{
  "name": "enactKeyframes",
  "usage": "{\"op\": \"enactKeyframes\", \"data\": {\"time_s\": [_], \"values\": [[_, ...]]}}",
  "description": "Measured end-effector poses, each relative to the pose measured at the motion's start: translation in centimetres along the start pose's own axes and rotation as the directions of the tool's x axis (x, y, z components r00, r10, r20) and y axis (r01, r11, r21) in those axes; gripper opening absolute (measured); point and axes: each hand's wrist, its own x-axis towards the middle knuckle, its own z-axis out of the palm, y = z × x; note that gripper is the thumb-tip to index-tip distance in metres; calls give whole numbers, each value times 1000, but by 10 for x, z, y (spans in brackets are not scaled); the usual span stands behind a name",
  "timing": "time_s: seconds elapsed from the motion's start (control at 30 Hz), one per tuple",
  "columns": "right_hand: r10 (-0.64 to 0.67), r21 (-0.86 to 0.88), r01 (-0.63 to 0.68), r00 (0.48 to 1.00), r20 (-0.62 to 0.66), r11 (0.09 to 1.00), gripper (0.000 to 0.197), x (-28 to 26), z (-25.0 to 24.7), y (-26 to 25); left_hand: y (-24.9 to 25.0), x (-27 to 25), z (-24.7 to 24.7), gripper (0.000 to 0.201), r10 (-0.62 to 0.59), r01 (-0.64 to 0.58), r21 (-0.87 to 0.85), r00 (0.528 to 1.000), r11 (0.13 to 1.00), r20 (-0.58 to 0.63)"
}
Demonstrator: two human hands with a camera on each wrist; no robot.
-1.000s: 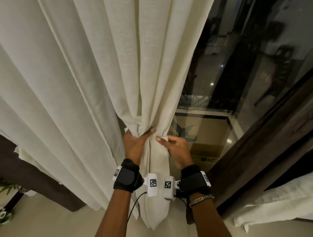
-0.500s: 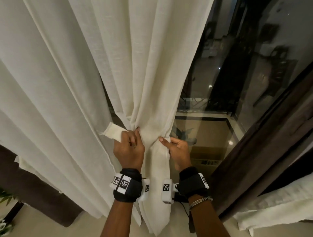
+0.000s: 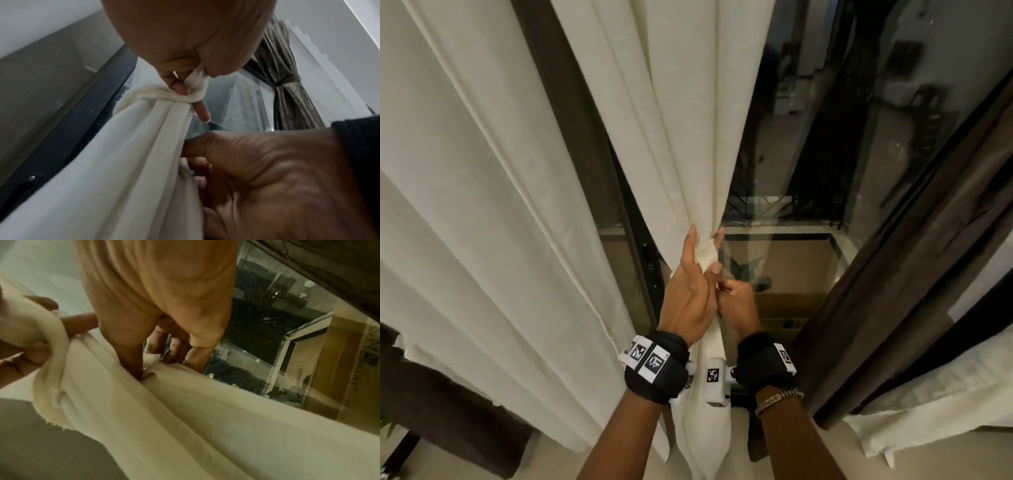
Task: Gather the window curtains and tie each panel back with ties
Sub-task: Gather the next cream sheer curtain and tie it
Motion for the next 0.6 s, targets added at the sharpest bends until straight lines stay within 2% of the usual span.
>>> {"op": "enactKeyframes", "data": {"time_s": [0.03, 0.1, 0.17, 0.23, 0.27, 0.33, 0.37, 0.43, 0.5, 0.53, 0.6], "values": [[-3, 6, 3, 1000, -12, 1000, 20, 1, -2, 1, 1, 1, 0, 68, 41, -44, 46, 997, 998, 59], [-14, 4, 14, 1000, -15, 1000, 27, 3, -2, 5, 1, 1, -2, 64, 28, -43, 93, 986, 995, 162], [-23, 10, 23, 1000, 16, 1000, 33, 0, -2, 4, -4, 0, -4, 52, -36, 24, 94, 991, 995, 128], [-27, 21, 25, 997, 71, 999, 36, -3, -2, 2, -7, 1, -9, 42, -8, 5, 150, 1000, 989, 19], [-34, 31, 31, 996, 88, 999, 36, -4, -2, 1, -9, 2, -11, 38, 28, -29, 202, 1000, 979, 9], [-51, 40, 48, 996, 74, 998, 33, -5, -4, 2, -13, 2, -10, 33, 58, -74, 298, 996, 952, 63], [-51, 56, 48, 997, 59, 997, 29, -4, -5, 2, -16, 2, -9, 34, 28, -52, 283, 996, 958, 90], [-43, 114, 38, 998, 37, 993, 16, -4, -5, 4, -24, 0, -7, 32, -82, 73, 91, 992, 993, 99], [-59, 159, 53, 998, 34, 986, 13, -3, -4, 5, -28, -1, -6, 23, -203, 221, -158, 971, 962, 125], [-67, 162, 61, 997, 31, 985, 13, -3, -4, 6, -28, -1, -6, 24, -237, 266, -234, 961, 935, 143], [-94, 145, 87, 995, 40, 986, 15, -2, -4, 8, -30, 0, -7, 24, -268, 299, -282, 952, 911, 146]]}}
